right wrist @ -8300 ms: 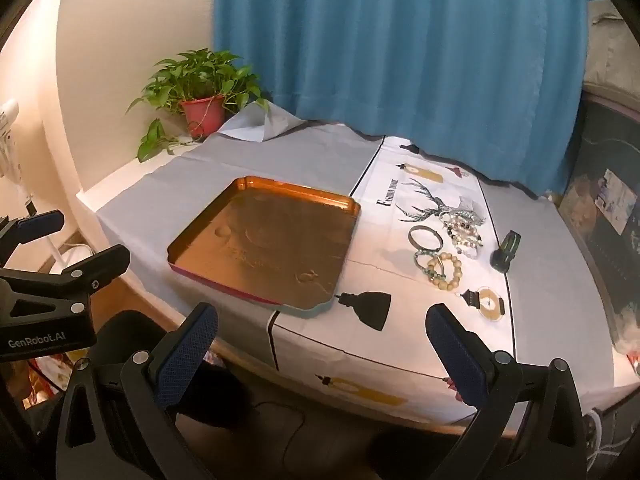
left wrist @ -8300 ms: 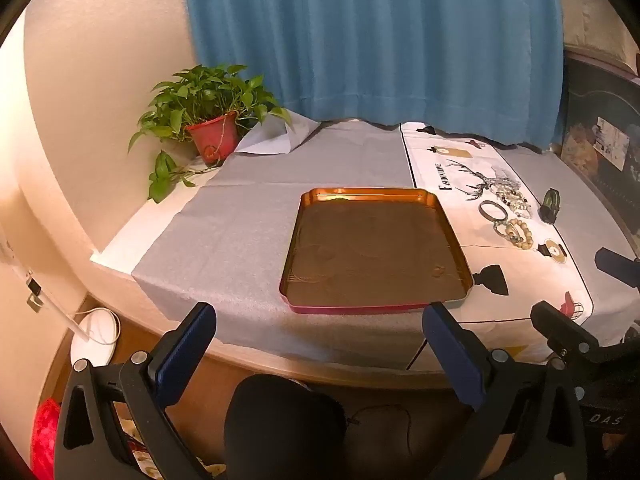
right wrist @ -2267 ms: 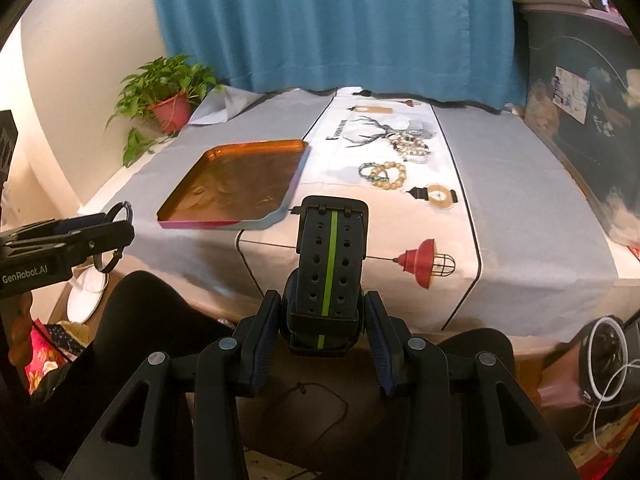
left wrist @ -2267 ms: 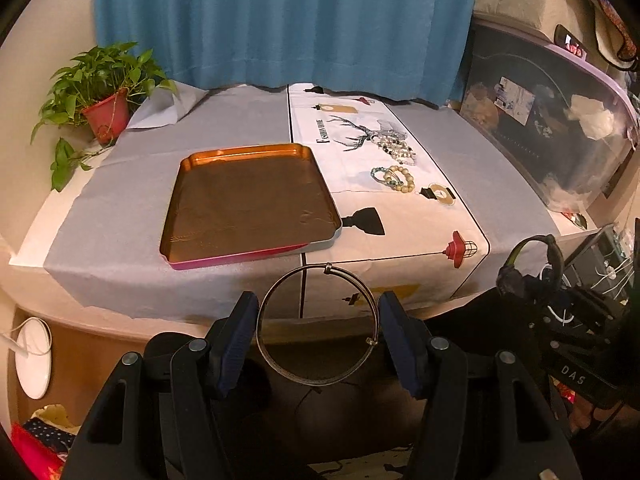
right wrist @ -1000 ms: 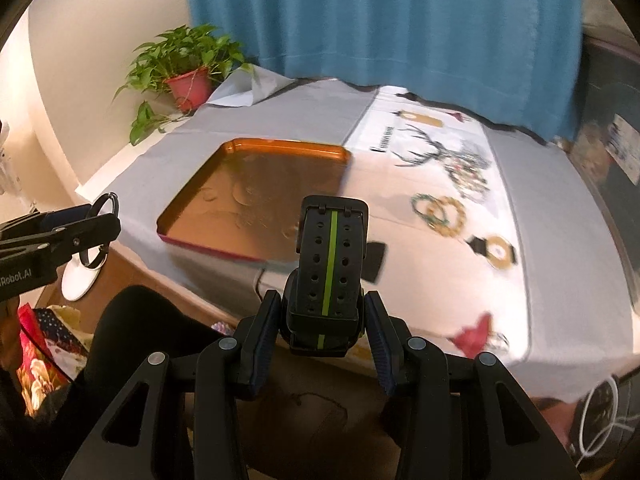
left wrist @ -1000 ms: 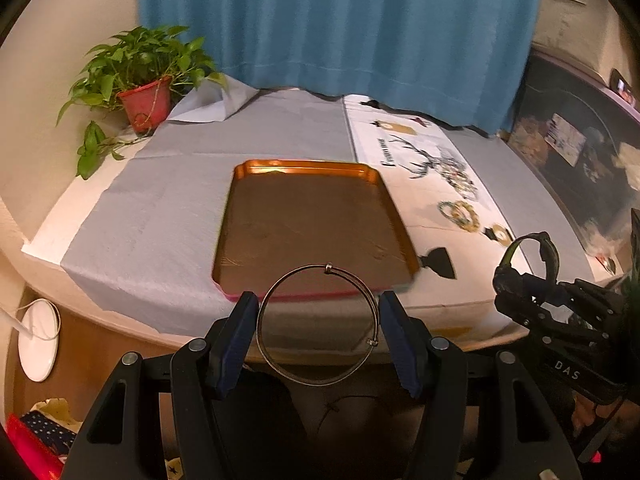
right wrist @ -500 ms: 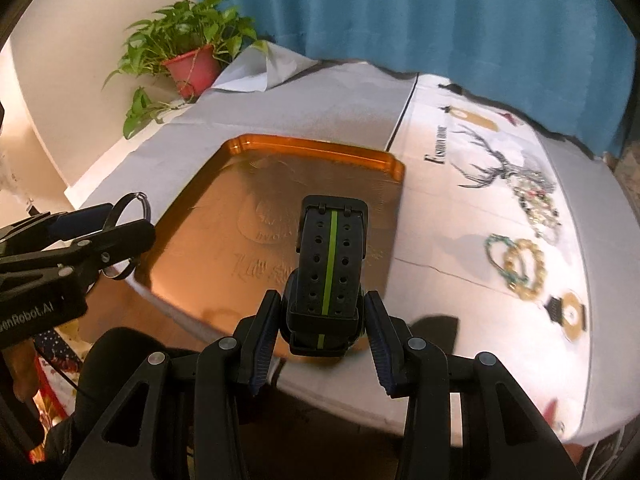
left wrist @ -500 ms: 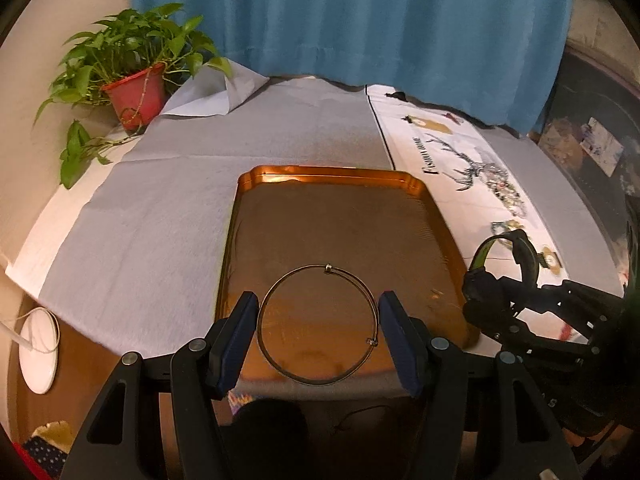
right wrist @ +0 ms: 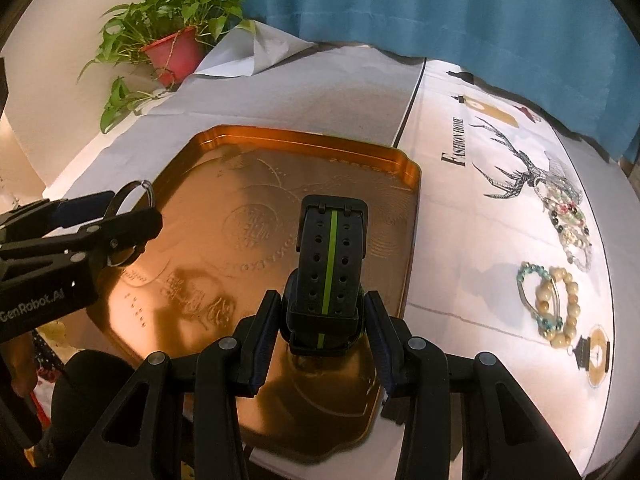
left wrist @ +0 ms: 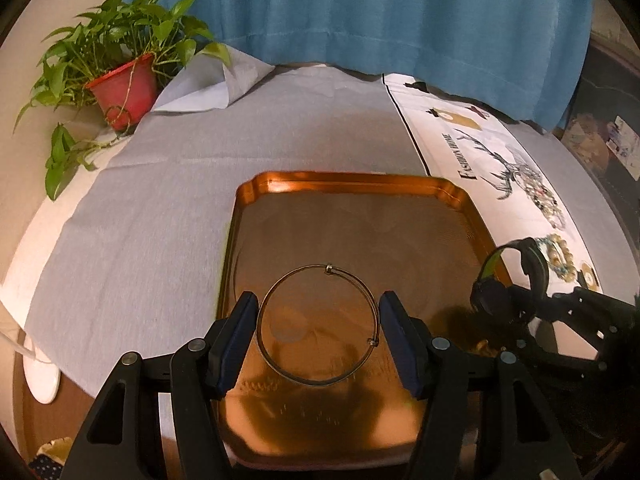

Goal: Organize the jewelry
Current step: 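Carry the bangle in the left tool while the right tool carries the watch over the copper tray, then open the left tool to drop the bangle while the right tool releases the watch into the tray, then move both tools back toward the jewelry on the white runner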

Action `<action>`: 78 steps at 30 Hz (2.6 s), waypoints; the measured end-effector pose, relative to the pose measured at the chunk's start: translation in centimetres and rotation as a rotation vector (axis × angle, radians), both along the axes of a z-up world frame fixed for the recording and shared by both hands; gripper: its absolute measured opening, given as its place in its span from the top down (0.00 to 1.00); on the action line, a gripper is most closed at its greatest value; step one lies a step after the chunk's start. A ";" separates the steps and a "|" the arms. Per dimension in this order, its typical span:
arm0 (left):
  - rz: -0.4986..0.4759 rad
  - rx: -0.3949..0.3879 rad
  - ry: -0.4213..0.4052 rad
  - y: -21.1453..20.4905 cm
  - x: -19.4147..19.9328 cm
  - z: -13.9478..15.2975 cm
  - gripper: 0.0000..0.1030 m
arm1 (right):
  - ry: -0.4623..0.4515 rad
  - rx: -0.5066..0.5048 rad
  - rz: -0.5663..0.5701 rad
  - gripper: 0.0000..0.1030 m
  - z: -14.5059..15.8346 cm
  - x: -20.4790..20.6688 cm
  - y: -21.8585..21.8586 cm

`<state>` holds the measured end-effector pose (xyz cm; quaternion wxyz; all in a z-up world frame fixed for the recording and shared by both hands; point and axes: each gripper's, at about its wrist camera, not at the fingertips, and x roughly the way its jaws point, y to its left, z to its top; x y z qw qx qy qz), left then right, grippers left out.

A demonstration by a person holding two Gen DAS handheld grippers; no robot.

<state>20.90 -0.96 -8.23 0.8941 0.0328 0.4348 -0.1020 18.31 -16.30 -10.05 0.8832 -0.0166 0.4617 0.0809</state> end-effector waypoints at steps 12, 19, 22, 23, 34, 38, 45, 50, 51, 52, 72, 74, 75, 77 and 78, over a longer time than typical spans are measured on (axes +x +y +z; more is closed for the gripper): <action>0.025 0.128 -0.006 0.5 -4.7 0.4 0.07 | -0.016 -0.028 0.016 0.25 1.8 -5.8 0.2; 0.040 0.057 0.025 1.0 -13.2 1.4 0.07 | -0.065 -0.060 -0.014 0.25 3.6 -14.9 -0.1; 0.017 0.083 0.000 0.3 -16.4 2.3 0.07 | -0.103 -0.061 -0.036 0.25 5.1 -17.7 -0.6; 0.010 0.086 -0.006 0.0 -17.1 2.7 0.07 | -0.114 -0.059 -0.043 0.25 5.5 -18.3 -0.8; -0.020 0.100 -0.149 -1.4 -22.7 7.7 0.07 | -0.223 -0.023 -0.085 0.24 9.2 -24.6 -1.3; -0.039 0.104 -0.170 -2.0 -24.1 8.0 0.06 | -0.237 -0.021 -0.097 0.24 9.7 -25.9 -1.6; -0.053 0.138 -0.178 -2.5 -24.9 8.3 0.06 | -0.233 -0.002 -0.103 0.24 9.6 -26.7 -2.0; -0.052 0.140 -0.174 -2.5 -25.1 8.2 0.06 | -0.235 0.004 -0.112 0.24 9.6 -26.9 -2.4; -0.052 0.141 -0.171 -2.5 -25.1 8.3 0.06 | -0.233 0.004 -0.114 0.24 9.5 -26.8 -2.5; -0.054 0.144 -0.169 -2.6 -25.2 8.3 0.06 | -0.230 0.004 -0.117 0.24 9.4 -26.7 -2.4; -0.060 0.161 -0.153 -2.9 -24.5 8.0 0.06 | -0.207 0.014 -0.132 0.24 8.5 -26.3 -3.4; -0.061 0.160 -0.150 -2.9 -24.5 7.9 0.06 | -0.203 0.015 -0.133 0.24 8.3 -26.2 -3.5; -0.060 0.161 -0.147 -3.0 -24.4 7.9 0.06 | -0.200 0.016 -0.133 0.24 8.3 -26.2 -3.5; -0.061 0.163 -0.145 -3.1 -24.3 7.6 0.06 | -0.196 0.016 -0.135 0.23 8.2 -26.1 -3.5; -0.062 0.164 -0.143 -3.1 -24.2 7.5 0.06 | -0.195 0.017 -0.137 0.23 8.1 -26.0 -3.6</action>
